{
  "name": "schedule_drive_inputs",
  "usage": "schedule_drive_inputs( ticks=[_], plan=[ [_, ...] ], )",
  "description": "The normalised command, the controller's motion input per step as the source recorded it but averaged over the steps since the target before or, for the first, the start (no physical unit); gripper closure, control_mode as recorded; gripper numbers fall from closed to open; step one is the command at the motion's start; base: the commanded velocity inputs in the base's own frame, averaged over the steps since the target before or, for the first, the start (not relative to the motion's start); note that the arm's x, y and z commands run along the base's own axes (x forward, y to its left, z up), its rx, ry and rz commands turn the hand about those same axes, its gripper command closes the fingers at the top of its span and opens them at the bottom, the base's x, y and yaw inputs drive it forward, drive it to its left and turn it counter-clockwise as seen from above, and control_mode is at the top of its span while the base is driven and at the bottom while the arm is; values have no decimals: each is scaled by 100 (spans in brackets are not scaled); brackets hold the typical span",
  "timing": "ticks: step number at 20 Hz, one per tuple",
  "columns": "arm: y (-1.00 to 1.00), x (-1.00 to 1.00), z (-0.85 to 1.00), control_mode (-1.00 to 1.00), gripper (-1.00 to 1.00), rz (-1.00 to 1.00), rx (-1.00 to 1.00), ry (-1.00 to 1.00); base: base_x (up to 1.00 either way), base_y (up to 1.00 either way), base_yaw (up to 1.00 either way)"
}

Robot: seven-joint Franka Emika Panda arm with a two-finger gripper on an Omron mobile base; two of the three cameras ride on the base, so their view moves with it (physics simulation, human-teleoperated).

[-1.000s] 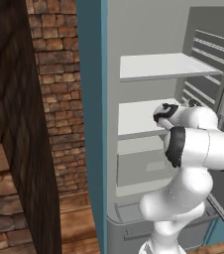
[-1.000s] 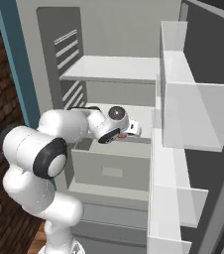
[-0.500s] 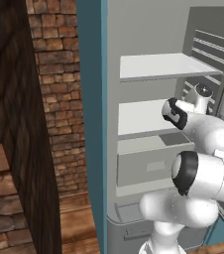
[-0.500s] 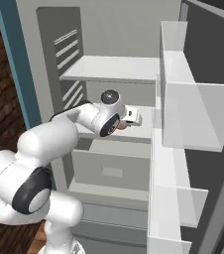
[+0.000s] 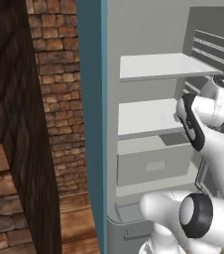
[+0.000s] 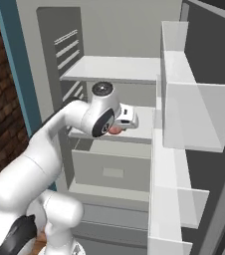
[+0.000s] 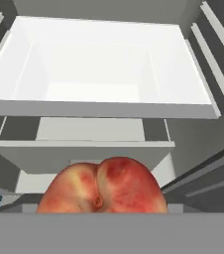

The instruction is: Retrieve the pear and peach from the fridge and place them into the bowl on the dining table.

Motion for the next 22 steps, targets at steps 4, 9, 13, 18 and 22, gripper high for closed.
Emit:
schedule_drive_inputs(
  ticks=[4, 9, 13, 18, 22],
  plan=[
    [17, -84, 11, -100, 100, 11, -1, 7, 0, 0, 0],
    [28, -71, 0, -100, 100, 8, -4, 1, 0, 0, 0],
    [19, -62, 0, -100, 100, 5, -2, 0, 0, 0, 0],
    [3, -14, 0, 100, 100, 1, 0, 0, -73, 4, 3],
    [0, 0, 0, 100, 100, 0, 0, 0, -100, 0, 0]
  ],
)
